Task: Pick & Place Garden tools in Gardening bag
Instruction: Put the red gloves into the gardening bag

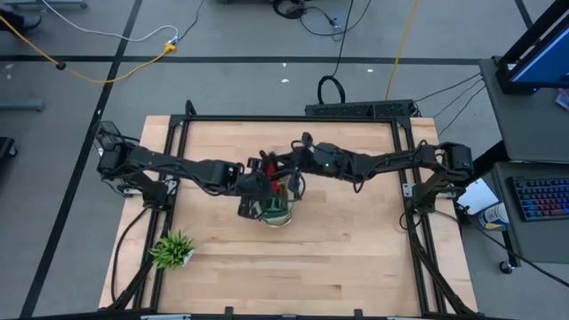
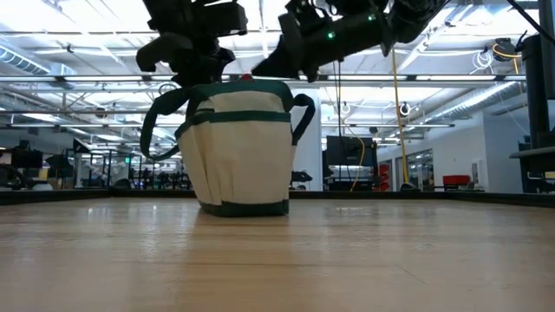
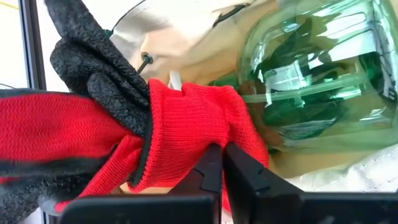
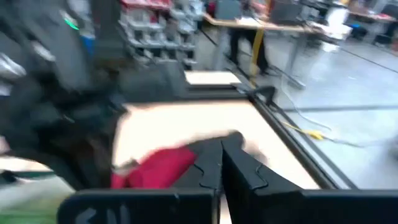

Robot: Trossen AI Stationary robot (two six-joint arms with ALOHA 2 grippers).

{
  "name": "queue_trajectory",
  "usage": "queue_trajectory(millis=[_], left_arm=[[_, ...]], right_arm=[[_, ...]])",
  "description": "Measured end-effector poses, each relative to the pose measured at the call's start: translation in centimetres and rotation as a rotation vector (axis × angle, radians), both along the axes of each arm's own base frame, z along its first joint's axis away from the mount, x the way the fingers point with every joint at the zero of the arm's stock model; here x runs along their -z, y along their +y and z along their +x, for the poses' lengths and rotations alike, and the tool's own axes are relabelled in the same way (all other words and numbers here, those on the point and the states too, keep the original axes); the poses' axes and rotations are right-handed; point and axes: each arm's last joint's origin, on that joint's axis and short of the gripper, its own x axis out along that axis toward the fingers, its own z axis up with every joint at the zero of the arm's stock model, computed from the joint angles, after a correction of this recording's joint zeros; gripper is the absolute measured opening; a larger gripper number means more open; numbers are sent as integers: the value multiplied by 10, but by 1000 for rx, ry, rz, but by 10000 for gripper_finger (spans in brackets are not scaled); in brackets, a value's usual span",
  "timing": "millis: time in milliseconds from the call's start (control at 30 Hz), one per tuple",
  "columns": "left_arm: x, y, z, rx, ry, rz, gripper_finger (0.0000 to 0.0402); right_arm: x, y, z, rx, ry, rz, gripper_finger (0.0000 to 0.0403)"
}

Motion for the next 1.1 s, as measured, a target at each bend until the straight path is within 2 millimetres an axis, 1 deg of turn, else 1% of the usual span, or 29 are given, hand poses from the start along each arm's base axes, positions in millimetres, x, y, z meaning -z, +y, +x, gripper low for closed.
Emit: queue_trajectory(millis=[100,233,467,700,867,967,1100], left_arm=[[0,3,1,-1,-4,0,5],[-1,3,3,11,-21,7,14],[-4,2,8,44,-76,25,6],[-4,4,8,-47,-103,8,50],[-5,2,8,-75,-115,11,76],[-11,0,4,-89,-141,15,85],[-28,1,-6,-154,-214,-20,87]], right_arm=[[0,2,0,-72,-2,21,0],[10,2,1,-74,64,33,0],[25,3,4,-117,140,53,0],[34,7,0,-120,246,73,0],[40,8,-3,-128,312,87,0],[42,9,-4,-133,339,93,0],[41,9,-3,-138,327,89,0]])
